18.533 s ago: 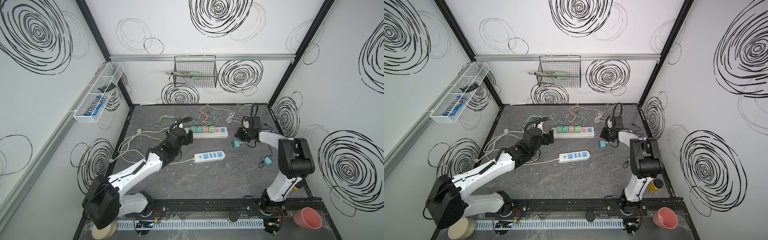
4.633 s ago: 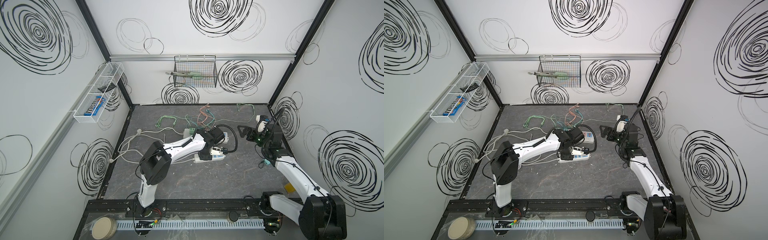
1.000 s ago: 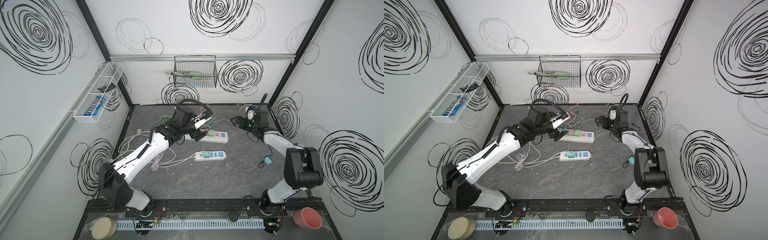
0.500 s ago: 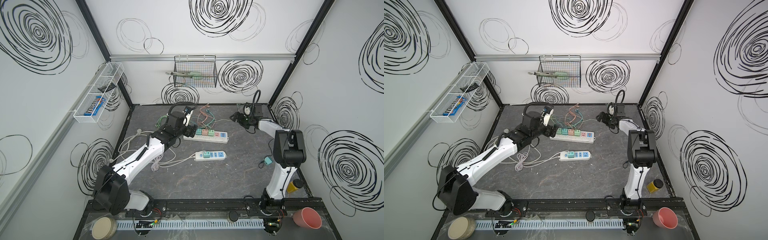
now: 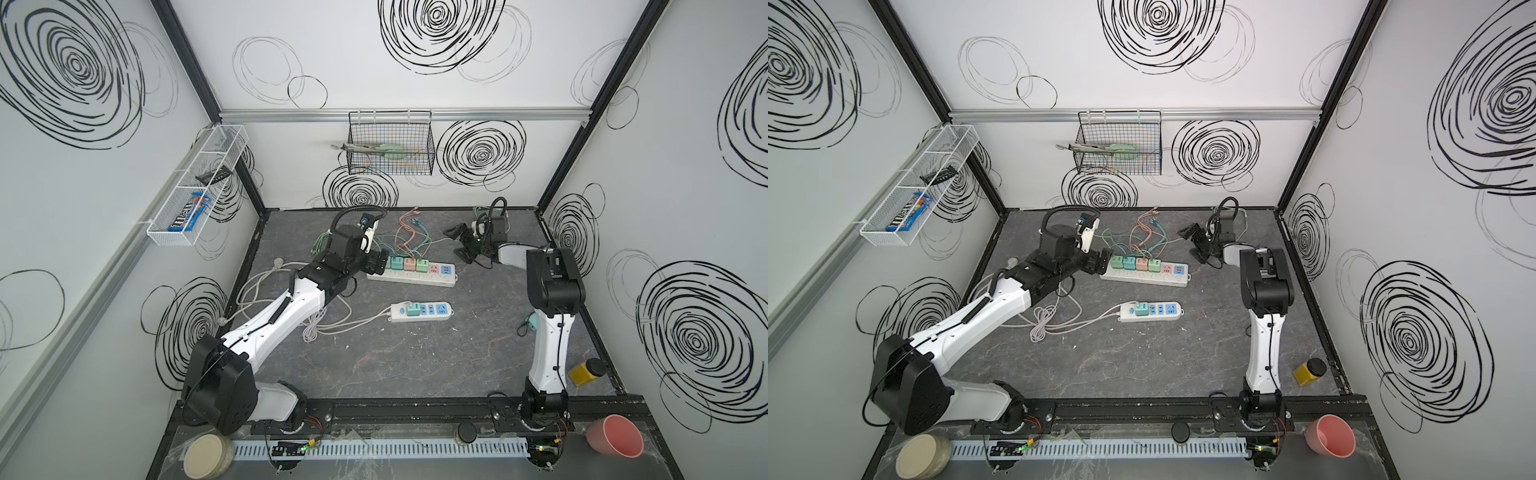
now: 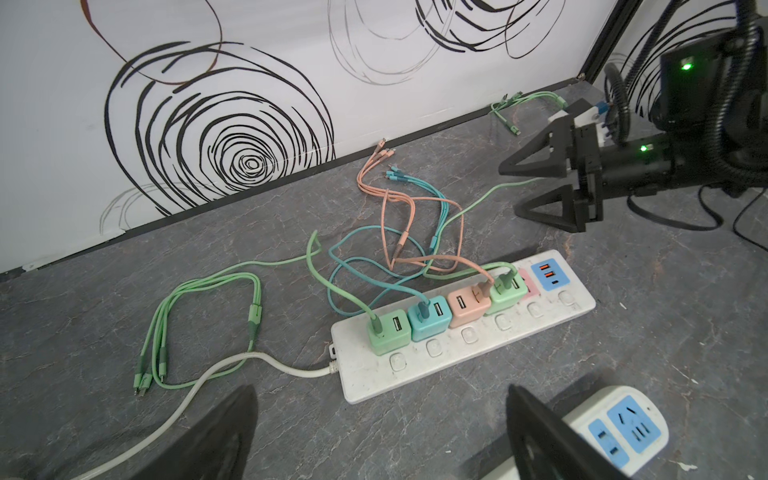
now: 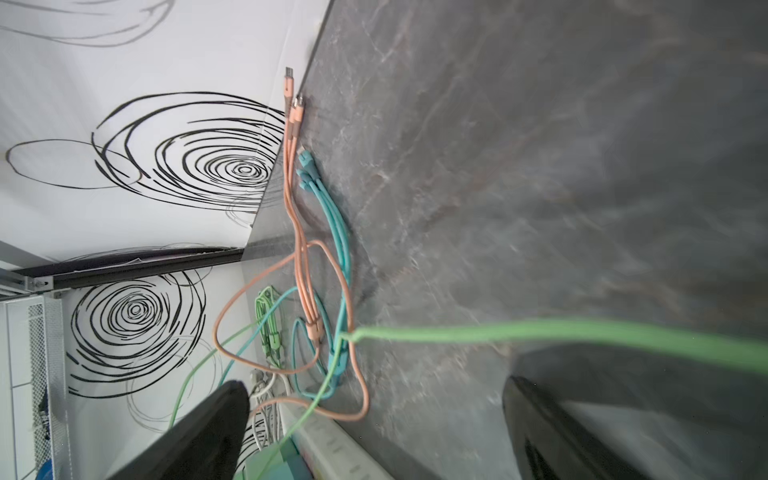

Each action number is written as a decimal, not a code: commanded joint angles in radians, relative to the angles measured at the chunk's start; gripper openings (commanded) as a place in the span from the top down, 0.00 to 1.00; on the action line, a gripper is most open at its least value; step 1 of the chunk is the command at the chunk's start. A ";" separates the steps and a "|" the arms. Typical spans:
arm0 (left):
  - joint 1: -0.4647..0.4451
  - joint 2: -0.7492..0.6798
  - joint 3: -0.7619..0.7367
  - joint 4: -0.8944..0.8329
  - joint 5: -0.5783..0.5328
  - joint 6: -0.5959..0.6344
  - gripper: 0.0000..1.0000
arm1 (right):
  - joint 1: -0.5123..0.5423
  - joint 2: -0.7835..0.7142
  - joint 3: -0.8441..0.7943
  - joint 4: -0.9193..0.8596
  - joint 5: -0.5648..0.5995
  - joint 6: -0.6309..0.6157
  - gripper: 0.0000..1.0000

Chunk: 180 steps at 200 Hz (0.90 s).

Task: Insert the plug
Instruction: 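Move the right gripper toward the teal charger with black cable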

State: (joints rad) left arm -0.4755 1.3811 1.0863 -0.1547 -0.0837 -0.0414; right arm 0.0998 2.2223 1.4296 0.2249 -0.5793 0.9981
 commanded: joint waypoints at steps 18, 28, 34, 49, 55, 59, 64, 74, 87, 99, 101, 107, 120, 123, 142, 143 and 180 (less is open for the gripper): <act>0.008 -0.022 -0.005 0.034 -0.036 0.001 0.04 | 0.048 0.164 0.081 0.149 0.285 0.225 0.21; 0.010 -0.026 -0.006 0.029 -0.040 0.002 0.04 | 0.056 0.181 0.096 0.188 0.340 0.230 0.39; 0.011 -0.029 -0.007 0.025 -0.045 0.004 0.04 | 0.057 0.180 0.101 0.222 0.352 0.218 0.48; 0.014 -0.041 -0.015 0.020 -0.048 0.009 0.04 | 0.057 0.136 0.118 0.262 0.376 0.137 0.66; 0.016 -0.046 -0.018 0.021 -0.048 0.011 0.04 | 0.059 0.103 0.118 0.269 0.397 0.080 0.72; 0.017 -0.050 -0.021 0.023 -0.048 0.011 0.04 | 0.060 0.079 0.116 0.274 0.411 0.038 0.76; 0.018 -0.053 -0.025 0.026 -0.047 0.011 0.04 | 0.061 0.046 0.116 0.277 0.426 -0.017 0.80; 0.020 -0.057 -0.032 0.034 -0.040 0.006 0.04 | 0.057 -0.014 0.112 0.283 0.441 -0.110 0.91; 0.020 -0.058 -0.035 0.043 -0.028 -0.003 0.04 | 0.047 -0.090 0.092 0.302 0.434 -0.198 1.00; 0.020 -0.057 -0.034 0.049 -0.016 -0.011 0.04 | 0.035 -0.153 0.061 0.341 0.406 -0.263 1.00; 0.019 -0.057 -0.034 0.050 -0.016 -0.012 0.04 | 0.033 -0.164 0.056 0.351 0.397 -0.273 1.00; 0.018 -0.054 -0.031 0.051 -0.013 -0.015 0.04 | 0.027 -0.189 0.039 0.375 0.369 -0.303 1.00; 0.015 -0.051 -0.032 0.054 -0.007 -0.018 0.04 | 0.016 -0.231 0.015 0.407 0.308 -0.352 1.00; 0.015 -0.050 -0.032 0.053 -0.005 -0.018 0.04 | 0.013 -0.236 0.012 0.411 0.292 -0.364 1.00; 0.012 -0.047 -0.031 0.054 -0.002 -0.021 0.04 | 0.002 -0.249 0.028 0.378 0.190 -0.426 1.00; 0.012 -0.047 -0.032 0.054 -0.002 -0.021 0.04 | 0.002 -0.249 0.029 0.377 0.184 -0.429 1.00; 0.012 -0.053 -0.036 0.060 -0.015 -0.027 0.04 | 0.023 -0.188 0.089 0.343 0.062 -0.464 1.00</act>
State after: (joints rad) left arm -0.4637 1.3445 1.0595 -0.1539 -0.0986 -0.0505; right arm 0.0971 1.9549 1.4784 0.6075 -0.3866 0.6041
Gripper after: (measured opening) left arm 0.962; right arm 0.067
